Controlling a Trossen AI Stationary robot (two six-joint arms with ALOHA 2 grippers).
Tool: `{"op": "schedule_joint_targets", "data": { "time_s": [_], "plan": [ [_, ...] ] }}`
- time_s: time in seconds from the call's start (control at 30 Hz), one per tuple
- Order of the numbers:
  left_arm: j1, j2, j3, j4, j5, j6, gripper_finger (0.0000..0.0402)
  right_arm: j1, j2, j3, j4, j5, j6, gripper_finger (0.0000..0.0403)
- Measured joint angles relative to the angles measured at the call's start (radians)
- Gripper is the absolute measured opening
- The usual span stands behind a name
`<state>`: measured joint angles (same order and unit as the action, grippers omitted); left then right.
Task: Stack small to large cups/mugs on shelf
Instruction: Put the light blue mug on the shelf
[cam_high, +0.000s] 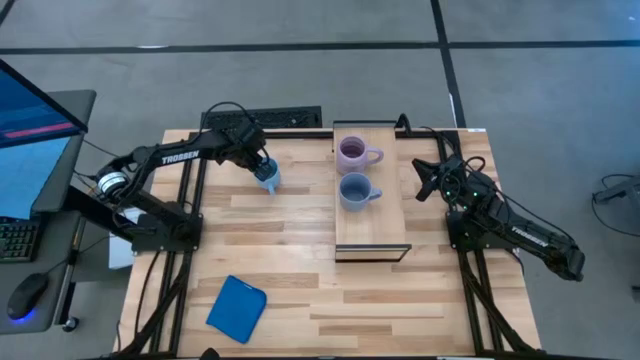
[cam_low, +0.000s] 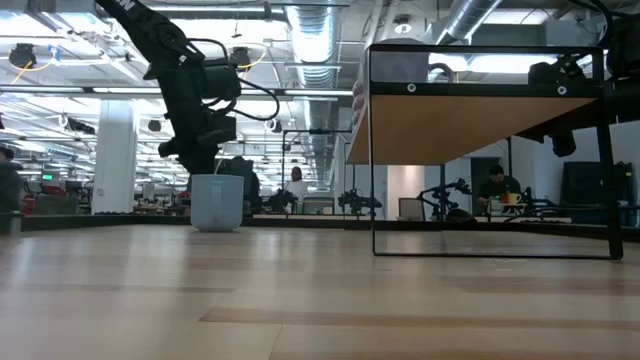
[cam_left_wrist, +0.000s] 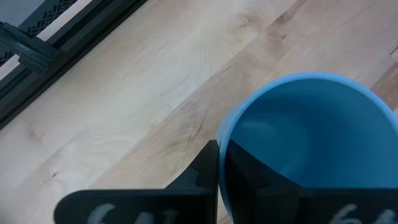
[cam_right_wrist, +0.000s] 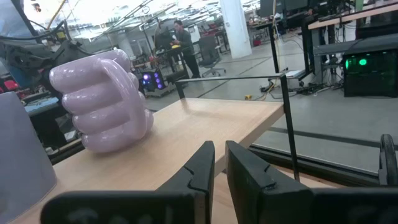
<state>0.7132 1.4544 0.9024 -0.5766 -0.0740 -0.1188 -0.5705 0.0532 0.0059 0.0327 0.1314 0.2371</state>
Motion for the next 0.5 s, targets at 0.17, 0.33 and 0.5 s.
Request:
{"op": "schedule_joint_targets", "data": {
  "time_s": [0.17, 0.33, 0.5],
  "plan": [
    [0.0, 0.0, 0.0, 0.0, 0.01, -0.001, 0.0001, 0.0, 0.0, 0.0, 0.0, 0.0, 0.0, 0.0064],
    [0.0, 0.0, 0.0, 0.0, 0.016, -0.001, 0.0, 0.0, 0.0, 0.0, 0.0, 0.0, 0.0, 0.0064],
    [0.0, 0.0, 0.0, 0.0, 0.016, 0.0, 0.0, 0.0, 0.0, 0.0, 0.0, 0.0, 0.0, 0.0064]
  ]
}}
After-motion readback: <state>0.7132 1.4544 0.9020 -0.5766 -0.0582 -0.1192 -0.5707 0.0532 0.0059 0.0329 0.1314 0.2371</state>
